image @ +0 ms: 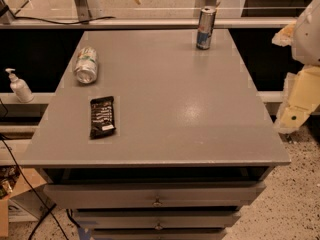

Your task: Knock redbull can over

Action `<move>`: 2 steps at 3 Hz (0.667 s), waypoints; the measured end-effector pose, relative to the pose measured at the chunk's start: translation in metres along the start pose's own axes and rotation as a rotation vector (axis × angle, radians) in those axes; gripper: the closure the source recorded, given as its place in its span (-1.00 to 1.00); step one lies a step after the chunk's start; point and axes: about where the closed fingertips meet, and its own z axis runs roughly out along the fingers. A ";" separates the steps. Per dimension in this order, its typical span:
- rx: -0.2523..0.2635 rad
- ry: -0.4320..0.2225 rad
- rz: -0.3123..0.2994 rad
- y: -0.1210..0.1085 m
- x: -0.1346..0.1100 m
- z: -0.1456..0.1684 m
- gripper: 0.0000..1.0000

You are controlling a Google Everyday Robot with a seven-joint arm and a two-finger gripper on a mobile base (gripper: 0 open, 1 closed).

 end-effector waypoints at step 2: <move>0.035 -0.070 -0.028 -0.003 -0.023 0.006 -1.00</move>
Offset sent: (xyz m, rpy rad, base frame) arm 0.0252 0.0510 -0.0072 0.1135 -0.1088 0.0869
